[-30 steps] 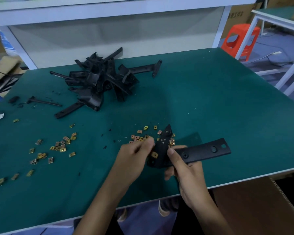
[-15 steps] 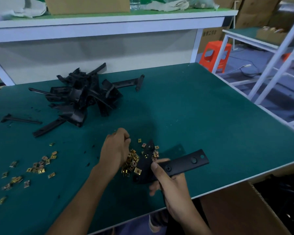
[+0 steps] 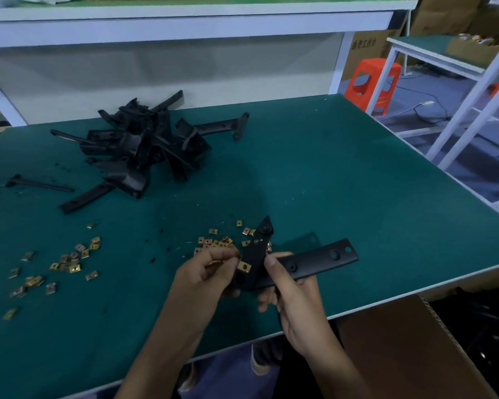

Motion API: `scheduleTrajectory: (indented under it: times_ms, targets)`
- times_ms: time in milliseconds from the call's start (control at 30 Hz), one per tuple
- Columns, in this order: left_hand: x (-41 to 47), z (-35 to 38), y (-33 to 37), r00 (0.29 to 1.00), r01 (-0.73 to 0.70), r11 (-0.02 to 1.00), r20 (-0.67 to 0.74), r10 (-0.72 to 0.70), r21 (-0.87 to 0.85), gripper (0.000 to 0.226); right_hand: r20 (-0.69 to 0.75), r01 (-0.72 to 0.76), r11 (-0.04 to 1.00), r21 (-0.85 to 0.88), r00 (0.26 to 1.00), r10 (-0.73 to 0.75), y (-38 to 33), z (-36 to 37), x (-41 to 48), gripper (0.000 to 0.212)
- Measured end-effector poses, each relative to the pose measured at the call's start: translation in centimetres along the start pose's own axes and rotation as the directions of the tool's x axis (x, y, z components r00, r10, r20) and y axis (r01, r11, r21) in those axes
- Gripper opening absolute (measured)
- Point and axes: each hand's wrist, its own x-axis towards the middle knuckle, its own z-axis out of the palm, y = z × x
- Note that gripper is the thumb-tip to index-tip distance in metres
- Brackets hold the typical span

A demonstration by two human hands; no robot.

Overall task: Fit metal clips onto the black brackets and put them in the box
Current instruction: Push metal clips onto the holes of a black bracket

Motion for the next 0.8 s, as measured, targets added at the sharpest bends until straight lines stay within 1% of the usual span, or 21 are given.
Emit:
scheduleTrajectory:
  times_ms: [133, 267, 367, 433, 533, 600, 733, 800]
  targets:
    - [-0.3, -0.1, 0.6, 1.0, 0.017, 0.996, 0.009, -0.016, -0.082, 0.016, 0.004, 0.019, 1.0, 0.018, 1.0, -0.019, 0.2, -0.1, 0.0, 0.036]
    - [-0.6, -0.5, 0.8, 1.0, -0.005, 1.0, 0.005, 0.005, -0.022, 0.017, 0.009, 0.038, 0.999, -0.01, 0.999, -0.038, 0.3, 0.0, 0.0, 0.026]
    - [-0.5, -0.8, 1.0, 0.999, -0.048, 0.998, -0.024, 0.049, 0.04, 0.018, -0.021, 0.039, 0.998, -0.042, 0.999, -0.04, 0.5, 0.0, 0.0, 0.026]
    - [-0.5, -0.9, 1.0, 0.997, -0.062, 0.997, -0.052, 0.065, 0.05, 0.017, -0.025, 0.036, 0.998, -0.053, 0.999, -0.037, 0.6, 0.1, 0.0, 0.023]
    - [-0.5, -0.7, 1.0, 0.996, -0.059, 0.998, -0.071, 0.061, 0.037, 0.018, -0.018, 0.039, 0.998, -0.058, 0.999, -0.041, 0.6, 0.1, 0.0, 0.029]
    - [-0.6, -0.8, 0.9, 0.994, -0.068, 0.996, -0.078, 0.072, 0.058, 0.02, -0.016, 0.041, 0.997, -0.061, 0.999, -0.042, 0.7, 0.0, 0.0, 0.031]
    - [-0.6, -1.0, 1.2, 0.994, -0.1, 0.986, -0.036, 0.106, 0.134, 0.021, 0.001, 0.049, 0.997, -0.067, 0.999, -0.049, 0.7, 0.0, 0.0, 0.027]
    - [-0.5, -1.1, 1.2, 0.995, -0.086, 0.991, -0.041, 0.09, 0.1, 0.019, 0.009, 0.042, 0.998, -0.052, 0.999, -0.042, 0.5, -0.1, 0.0, 0.028]
